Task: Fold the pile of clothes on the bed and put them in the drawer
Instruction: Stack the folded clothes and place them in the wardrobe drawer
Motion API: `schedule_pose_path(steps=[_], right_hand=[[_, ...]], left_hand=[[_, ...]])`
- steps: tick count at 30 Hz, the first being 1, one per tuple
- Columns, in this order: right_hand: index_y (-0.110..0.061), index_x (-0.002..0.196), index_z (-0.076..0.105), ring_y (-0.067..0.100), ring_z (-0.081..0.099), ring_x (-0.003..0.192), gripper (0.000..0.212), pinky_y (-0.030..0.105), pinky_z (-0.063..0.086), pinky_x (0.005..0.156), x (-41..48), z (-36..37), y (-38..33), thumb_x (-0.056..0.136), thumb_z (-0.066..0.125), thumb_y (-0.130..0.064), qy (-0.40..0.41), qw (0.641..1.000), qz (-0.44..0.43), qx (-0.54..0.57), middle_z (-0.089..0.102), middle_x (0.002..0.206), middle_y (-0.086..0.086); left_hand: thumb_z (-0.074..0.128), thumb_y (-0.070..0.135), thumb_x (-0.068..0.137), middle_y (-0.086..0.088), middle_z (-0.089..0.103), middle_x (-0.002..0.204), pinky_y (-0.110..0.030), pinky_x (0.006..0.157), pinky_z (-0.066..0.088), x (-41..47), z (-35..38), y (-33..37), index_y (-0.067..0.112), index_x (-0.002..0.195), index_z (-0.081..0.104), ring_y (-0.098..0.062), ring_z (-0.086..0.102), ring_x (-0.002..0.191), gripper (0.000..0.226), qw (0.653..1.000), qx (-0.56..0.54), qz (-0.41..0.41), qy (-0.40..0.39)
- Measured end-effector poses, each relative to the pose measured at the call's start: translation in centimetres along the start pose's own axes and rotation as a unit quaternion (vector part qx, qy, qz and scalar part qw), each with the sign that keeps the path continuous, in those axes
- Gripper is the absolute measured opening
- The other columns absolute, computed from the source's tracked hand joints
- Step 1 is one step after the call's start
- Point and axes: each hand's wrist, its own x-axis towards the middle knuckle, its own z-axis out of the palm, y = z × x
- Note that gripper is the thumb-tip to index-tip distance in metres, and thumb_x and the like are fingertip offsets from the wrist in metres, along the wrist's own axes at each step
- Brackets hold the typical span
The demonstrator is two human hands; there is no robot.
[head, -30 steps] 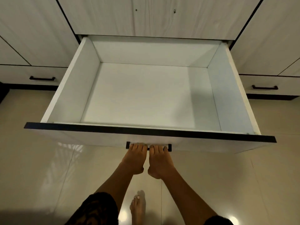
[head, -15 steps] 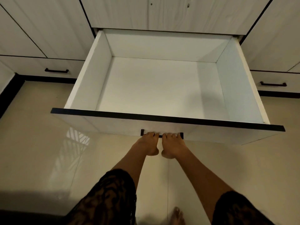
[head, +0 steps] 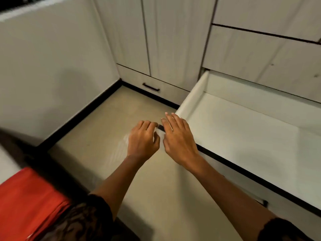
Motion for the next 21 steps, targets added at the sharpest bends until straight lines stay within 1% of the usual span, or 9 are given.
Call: schedule_pose_path(steps=[2, 6, 8, 11, 13, 14, 16, 19, 21], right_hand=[[-0.003, 0.13, 0.053, 0.035, 0.046, 0.128, 0.066, 0.048, 0.039, 0.102, 2.0, 0.5, -4.4, 0.069, 0.074, -0.018, 0.006, 0.999, -0.049, 0.008, 0.048, 0.138, 0.019], [-0.004, 0.137, 0.042, 0.037, 0.035, 0.135, 0.079, 0.046, 0.029, 0.106, 2.2, 3.1, -15.2, 0.067, 0.077, -0.018, 0.01, 0.988, -0.123, 0.09, 0.038, 0.146, 0.02], [-0.004, 0.138, 0.04, 0.037, 0.036, 0.134, 0.088, 0.044, 0.029, 0.105, 0.3, 4.7, -20.1, 0.063, 0.082, -0.025, -0.014, 0.98, -0.158, 0.117, 0.039, 0.145, 0.021], [-0.002, 0.137, 0.041, 0.038, 0.038, 0.132, 0.098, 0.044, 0.03, 0.104, -3.4, 7.2, -25.5, 0.057, 0.086, -0.037, -0.063, 0.961, -0.224, 0.148, 0.04, 0.144, 0.022], [0.0, 0.136, 0.041, 0.038, 0.039, 0.131, 0.106, 0.044, 0.033, 0.103, -6.5, 9.0, -28.8, 0.051, 0.087, -0.043, -0.111, 0.945, -0.26, 0.166, 0.04, 0.143, 0.023], [0.001, 0.136, 0.04, 0.038, 0.04, 0.131, 0.11, 0.045, 0.035, 0.102, -7.9, 9.7, -29.9, 0.048, 0.088, -0.043, -0.137, 0.938, -0.266, 0.174, 0.041, 0.142, 0.024], [0.004, 0.133, 0.041, 0.037, 0.044, 0.128, 0.114, 0.044, 0.04, 0.099, -11.1, 11.2, -32.3, 0.043, 0.089, -0.044, -0.183, 0.923, -0.277, 0.193, 0.043, 0.14, 0.025], [0.007, 0.126, 0.052, 0.036, 0.053, 0.12, 0.109, 0.042, 0.047, 0.091, -15.5, 13.3, -34.4, 0.037, 0.091, -0.044, -0.269, 0.908, -0.25, 0.2, 0.052, 0.132, 0.024], [0.011, 0.128, 0.049, 0.038, 0.05, 0.123, 0.102, 0.042, 0.045, 0.095, -18.0, 14.6, -35.3, 0.048, 0.09, -0.036, -0.312, 0.905, -0.206, 0.205, 0.049, 0.134, 0.027]], left_hand=[[0.068, 0.004, 0.069, -0.012, 0.066, 0.096, -0.036, 0.073, 0.05, -1.7, -2.4, -4.1, 0.003, 0.101, 0.065, -0.03, 0.062, 0.09, 0.032, 0.998, 0.041, -0.047, 0.016], [0.073, 0.0, 0.064, -0.016, 0.064, 0.106, -0.039, 0.085, 0.049, -9.7, -7.0, -11.5, 0.0, 0.108, 0.062, -0.033, 0.061, 0.101, 0.045, 0.984, 0.125, -0.128, 0.009], [0.066, 0.004, 0.067, -0.016, 0.063, 0.109, -0.039, 0.092, 0.043, -15.3, -8.6, -14.4, 0.001, 0.11, 0.059, -0.033, 0.058, 0.106, 0.044, 0.973, 0.165, -0.165, -0.003], [0.046, 0.018, 0.072, -0.019, 0.06, 0.116, -0.038, 0.099, 0.033, -23.9, -9.8, -17.3, 0.0, 0.115, 0.053, -0.035, 0.051, 0.116, 0.047, 0.954, 0.2, -0.222, -0.027], [0.05, 0.023, 0.074, -0.02, 0.06, 0.119, -0.042, 0.099, 0.038, -30.0, -10.4, -18.0, 0.0, 0.117, 0.051, -0.037, 0.053, 0.117, 0.05, 0.936, 0.223, -0.264, -0.065], [0.06, 0.023, 0.072, -0.02, 0.06, 0.12, -0.043, 0.097, 0.044, -32.3, -10.3, -18.1, 0.0, 0.118, 0.05, -0.037, 0.054, 0.117, 0.053, 0.933, 0.229, -0.266, -0.076], [0.081, 0.019, 0.06, -0.02, 0.062, 0.119, -0.046, 0.091, 0.048, -36.8, -10.3, -17.8, 0.001, 0.118, 0.047, -0.037, 0.056, 0.114, 0.07, 0.926, 0.234, -0.271, -0.119], [0.084, 0.02, 0.056, -0.017, 0.06, 0.124, -0.044, 0.098, 0.04, -41.1, -9.8, -17.7, 0.007, 0.125, 0.048, -0.035, 0.052, 0.12, 0.079, 0.925, 0.258, -0.218, -0.175], [0.079, 0.027, 0.064, -0.014, 0.054, 0.133, -0.045, 0.103, 0.032, -43.5, -9.1, -17.7, 0.013, 0.132, 0.041, -0.033, 0.034, 0.135, 0.08, 0.929, 0.261, -0.146, -0.216]])
